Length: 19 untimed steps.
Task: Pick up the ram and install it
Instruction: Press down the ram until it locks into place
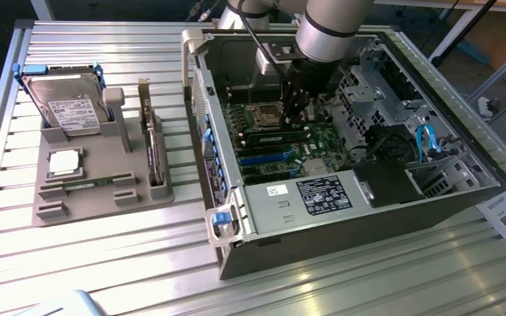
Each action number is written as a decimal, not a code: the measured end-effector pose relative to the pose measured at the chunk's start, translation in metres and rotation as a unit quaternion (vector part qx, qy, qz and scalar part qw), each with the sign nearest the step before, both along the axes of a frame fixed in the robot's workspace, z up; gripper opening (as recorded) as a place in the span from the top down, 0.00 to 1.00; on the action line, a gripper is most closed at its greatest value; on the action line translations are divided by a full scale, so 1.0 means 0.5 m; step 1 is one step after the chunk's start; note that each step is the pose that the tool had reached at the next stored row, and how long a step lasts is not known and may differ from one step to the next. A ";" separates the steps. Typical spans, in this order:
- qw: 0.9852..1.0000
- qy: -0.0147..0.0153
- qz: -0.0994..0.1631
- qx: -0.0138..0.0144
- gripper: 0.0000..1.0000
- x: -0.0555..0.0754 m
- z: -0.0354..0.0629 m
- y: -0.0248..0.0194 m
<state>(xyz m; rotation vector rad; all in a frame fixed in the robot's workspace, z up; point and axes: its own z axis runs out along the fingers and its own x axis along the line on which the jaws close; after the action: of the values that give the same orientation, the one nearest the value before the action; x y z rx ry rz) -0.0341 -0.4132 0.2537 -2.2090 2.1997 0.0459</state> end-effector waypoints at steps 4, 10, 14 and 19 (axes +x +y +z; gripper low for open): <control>1.000 -0.001 0.000 0.000 0.90 -0.014 0.000 0.0000; 1.000 -0.001 0.000 0.000 0.90 -0.016 0.000 -0.0009; 1.000 -0.001 0.000 0.000 0.90 -0.017 -0.001 -0.0025; 1.000 -0.001 0.000 0.000 0.90 -0.018 -0.014 -0.0026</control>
<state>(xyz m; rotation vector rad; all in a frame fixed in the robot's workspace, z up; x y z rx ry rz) -0.0433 -0.4145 0.2465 -2.2082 2.1989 0.0438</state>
